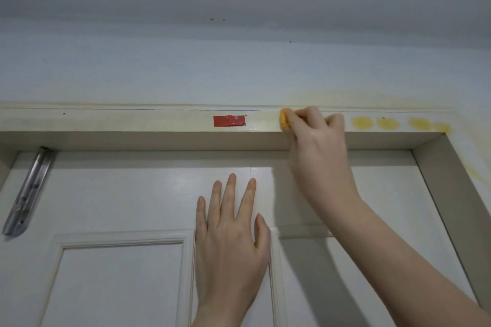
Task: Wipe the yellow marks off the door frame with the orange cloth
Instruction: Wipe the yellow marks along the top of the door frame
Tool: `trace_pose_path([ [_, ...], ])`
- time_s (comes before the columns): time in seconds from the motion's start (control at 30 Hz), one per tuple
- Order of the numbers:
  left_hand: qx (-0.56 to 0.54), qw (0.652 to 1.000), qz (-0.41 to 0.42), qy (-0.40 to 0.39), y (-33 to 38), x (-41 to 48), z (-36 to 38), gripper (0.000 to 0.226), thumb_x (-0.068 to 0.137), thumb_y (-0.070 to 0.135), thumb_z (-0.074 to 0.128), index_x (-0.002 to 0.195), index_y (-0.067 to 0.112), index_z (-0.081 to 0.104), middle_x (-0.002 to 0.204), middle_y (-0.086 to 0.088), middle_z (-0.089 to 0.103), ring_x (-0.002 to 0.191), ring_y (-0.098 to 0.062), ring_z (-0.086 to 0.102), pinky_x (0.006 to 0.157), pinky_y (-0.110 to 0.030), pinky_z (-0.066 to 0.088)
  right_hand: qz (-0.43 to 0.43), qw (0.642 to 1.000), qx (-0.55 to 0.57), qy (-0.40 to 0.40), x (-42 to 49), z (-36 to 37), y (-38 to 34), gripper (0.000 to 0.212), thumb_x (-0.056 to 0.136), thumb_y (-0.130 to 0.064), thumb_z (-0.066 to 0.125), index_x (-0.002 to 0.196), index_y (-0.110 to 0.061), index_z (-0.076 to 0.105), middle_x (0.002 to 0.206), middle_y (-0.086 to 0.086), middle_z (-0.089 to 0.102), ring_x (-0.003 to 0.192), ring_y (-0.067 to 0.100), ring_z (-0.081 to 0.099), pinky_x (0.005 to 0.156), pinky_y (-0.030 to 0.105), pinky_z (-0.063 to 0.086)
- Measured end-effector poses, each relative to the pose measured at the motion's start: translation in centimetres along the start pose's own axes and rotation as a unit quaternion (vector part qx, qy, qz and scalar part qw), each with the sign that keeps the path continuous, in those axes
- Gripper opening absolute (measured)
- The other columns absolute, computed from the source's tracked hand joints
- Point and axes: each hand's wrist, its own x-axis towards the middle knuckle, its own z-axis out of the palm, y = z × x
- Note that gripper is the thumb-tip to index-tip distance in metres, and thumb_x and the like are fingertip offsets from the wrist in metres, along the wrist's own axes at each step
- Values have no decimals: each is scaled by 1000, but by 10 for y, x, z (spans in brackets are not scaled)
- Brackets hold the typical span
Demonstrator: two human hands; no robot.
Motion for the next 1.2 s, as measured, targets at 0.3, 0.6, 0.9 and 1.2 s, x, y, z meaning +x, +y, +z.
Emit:
trace_pose_path([
  [0.3,-3,999,-34,14,17,1,4,64,106,45,33,170,35,32,180,1,21,169,-24,12,137,-51,11,-21,999,27,-4,-3,-4,2,35,91,4,65,119,-15,70,106,0,64,84,24,32,75,39,40],
  [0.6,-3,1000,-28,1,36,-5,10,65,108,45,33,171,32,27,181,2,17,169,-21,7,137,-50,10,-13,999,37,10,-24,-17,14,43,89,7,67,126,-14,71,109,-1,67,85,24,33,78,34,39],
  [0.9,-15,1000,-24,-1,34,-5,12,67,106,45,34,172,34,26,181,3,18,169,-21,9,137,-50,13,37,999,-6,30,-24,-25,41,37,93,6,66,122,-15,73,106,1,66,85,28,39,80,31,33],
  [1.2,-18,1000,-18,-9,32,-6,12,67,106,46,34,172,35,25,181,3,16,169,-21,8,137,-48,11,65,997,-13,44,-15,-25,57,26,100,-1,63,119,-15,75,106,3,68,86,28,38,76,30,28],
])
